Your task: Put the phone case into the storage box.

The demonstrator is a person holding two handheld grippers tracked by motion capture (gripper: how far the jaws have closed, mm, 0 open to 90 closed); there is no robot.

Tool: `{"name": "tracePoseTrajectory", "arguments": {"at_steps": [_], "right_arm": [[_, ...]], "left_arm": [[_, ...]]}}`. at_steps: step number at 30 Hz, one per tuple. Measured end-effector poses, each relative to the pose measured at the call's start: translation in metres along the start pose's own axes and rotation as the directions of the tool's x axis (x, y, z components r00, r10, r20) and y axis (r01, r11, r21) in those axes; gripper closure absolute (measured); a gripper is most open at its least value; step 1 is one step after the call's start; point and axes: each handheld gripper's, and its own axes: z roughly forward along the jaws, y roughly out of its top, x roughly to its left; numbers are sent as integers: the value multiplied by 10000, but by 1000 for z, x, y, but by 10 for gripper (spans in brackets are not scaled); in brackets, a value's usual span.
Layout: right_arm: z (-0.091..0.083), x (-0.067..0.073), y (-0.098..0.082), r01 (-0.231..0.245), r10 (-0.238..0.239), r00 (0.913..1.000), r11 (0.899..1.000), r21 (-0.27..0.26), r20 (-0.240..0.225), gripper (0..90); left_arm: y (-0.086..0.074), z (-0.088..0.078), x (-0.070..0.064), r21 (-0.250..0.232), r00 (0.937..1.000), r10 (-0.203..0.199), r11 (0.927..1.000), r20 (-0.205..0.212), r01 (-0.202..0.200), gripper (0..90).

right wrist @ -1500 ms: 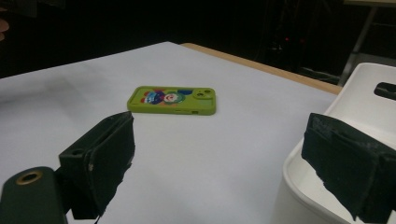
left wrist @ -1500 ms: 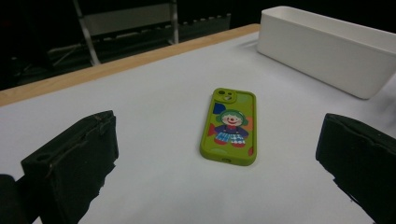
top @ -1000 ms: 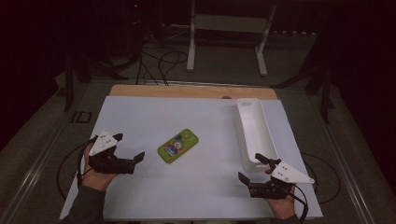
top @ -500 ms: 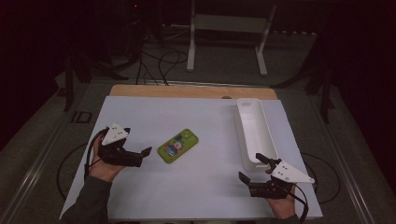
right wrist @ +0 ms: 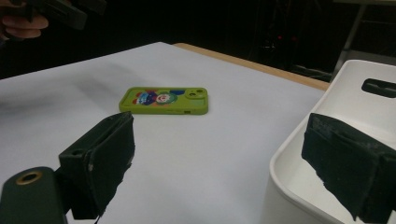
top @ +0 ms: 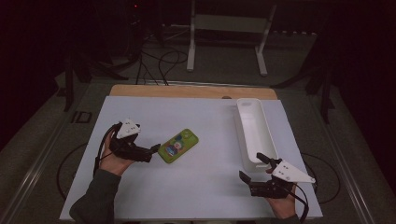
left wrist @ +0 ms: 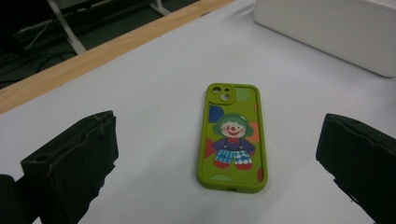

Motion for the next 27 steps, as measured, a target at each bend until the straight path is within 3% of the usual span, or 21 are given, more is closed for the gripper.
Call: {"name": "tracePoseTrajectory", "arguments": {"at_steps": [27], "right_arm": [[-1,-2,0,-82,82,9999,10000,-23,119,92]], "left_arm": [[7,40,-8,1129,9995,218,9933,209,-240,0]]}}
